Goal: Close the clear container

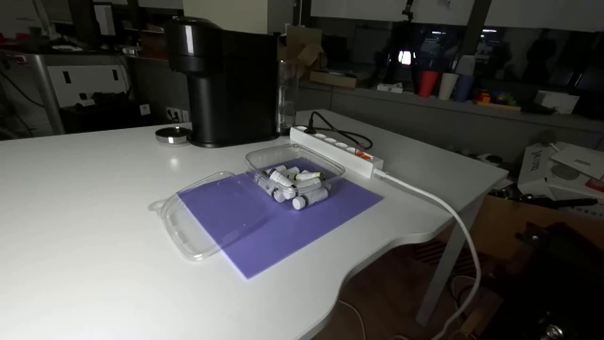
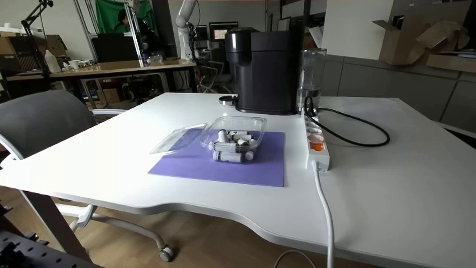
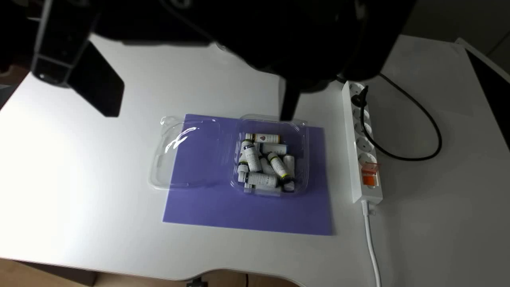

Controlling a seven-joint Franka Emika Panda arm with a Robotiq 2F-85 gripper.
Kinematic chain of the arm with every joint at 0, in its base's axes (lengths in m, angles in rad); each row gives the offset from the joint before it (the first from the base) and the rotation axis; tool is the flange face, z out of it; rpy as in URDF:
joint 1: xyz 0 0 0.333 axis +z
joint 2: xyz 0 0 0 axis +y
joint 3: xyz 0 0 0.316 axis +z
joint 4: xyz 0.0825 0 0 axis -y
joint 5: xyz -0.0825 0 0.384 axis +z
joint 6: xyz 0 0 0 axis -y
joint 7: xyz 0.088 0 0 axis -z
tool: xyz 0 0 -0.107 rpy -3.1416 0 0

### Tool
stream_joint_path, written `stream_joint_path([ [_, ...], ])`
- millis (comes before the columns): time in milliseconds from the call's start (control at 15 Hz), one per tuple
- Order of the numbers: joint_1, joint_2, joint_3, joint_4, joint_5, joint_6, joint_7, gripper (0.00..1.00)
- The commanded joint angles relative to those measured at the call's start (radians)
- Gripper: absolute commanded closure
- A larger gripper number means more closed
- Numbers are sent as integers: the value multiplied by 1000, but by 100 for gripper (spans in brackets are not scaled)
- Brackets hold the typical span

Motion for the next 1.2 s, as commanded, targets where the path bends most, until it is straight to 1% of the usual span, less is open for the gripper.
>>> stream_joint_path([
  [0, 12, 1, -8, 3, -9, -4, 9, 0],
  [400, 12, 1, -8, 3, -9, -4, 9, 0],
  [533, 1, 22, 5, -1, -34, 40, 13, 0],
  [667, -13, 81, 9, 4, -65, 89, 18, 0],
  [867, -34, 224, -11, 19, -95, 149, 14, 0],
  [1133, -55, 410, -18, 27, -160, 267, -17, 0],
])
